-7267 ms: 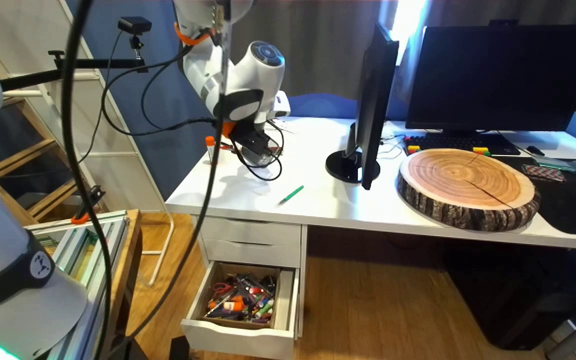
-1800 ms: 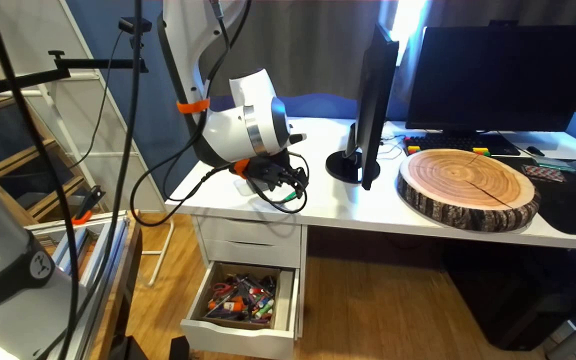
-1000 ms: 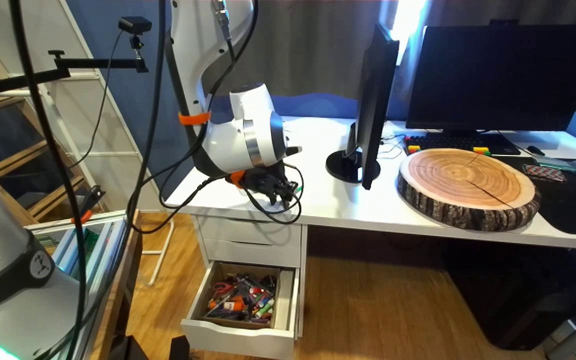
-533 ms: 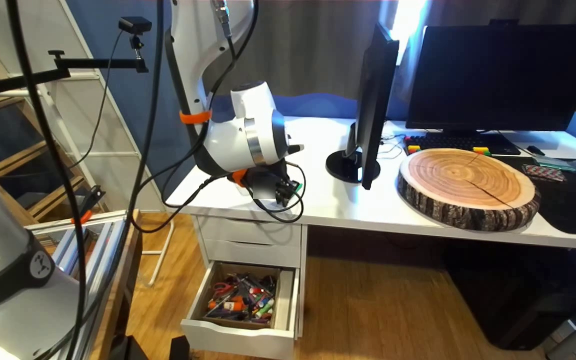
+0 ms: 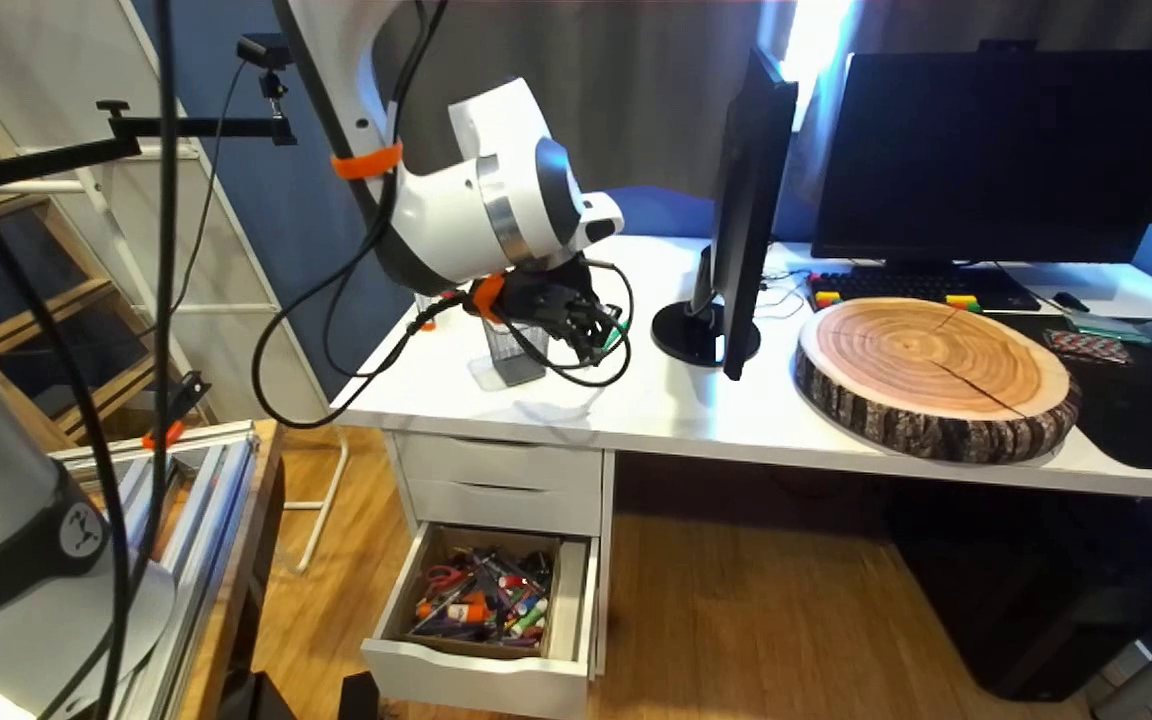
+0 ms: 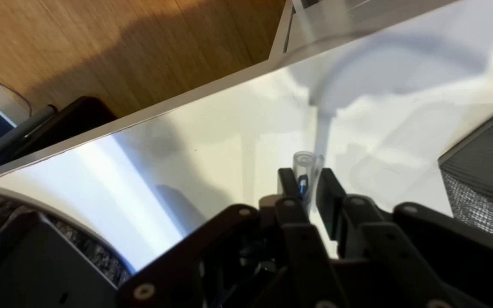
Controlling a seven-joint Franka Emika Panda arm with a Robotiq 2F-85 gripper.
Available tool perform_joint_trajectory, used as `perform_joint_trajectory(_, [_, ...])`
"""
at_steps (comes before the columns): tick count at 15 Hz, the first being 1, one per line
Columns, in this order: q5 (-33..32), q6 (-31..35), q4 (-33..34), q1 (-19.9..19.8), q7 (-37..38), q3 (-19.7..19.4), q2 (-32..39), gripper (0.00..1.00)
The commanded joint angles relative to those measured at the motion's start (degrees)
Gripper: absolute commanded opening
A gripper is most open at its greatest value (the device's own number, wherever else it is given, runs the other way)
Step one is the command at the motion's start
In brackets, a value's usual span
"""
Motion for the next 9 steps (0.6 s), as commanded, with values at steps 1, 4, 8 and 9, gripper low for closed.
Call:
perform_joint_trajectory(1, [7.62,-8.09,-8.06,-5.01,-9.35,7.94,-9.51,0.04])
perform_joint_trajectory(4, [20.31,-15.16,-10.36,-7.01,-21.06,14.62,-15.05,0.04])
perform_joint_trajectory(8, [34.1,-25.66,-8.86,-5.57,-34.79,18.43,-22.65,0.04])
perform_joint_trajectory(9, [36.34,-29.0,-8.01,-5.13,-37.64,18.91,-24.46,0.04])
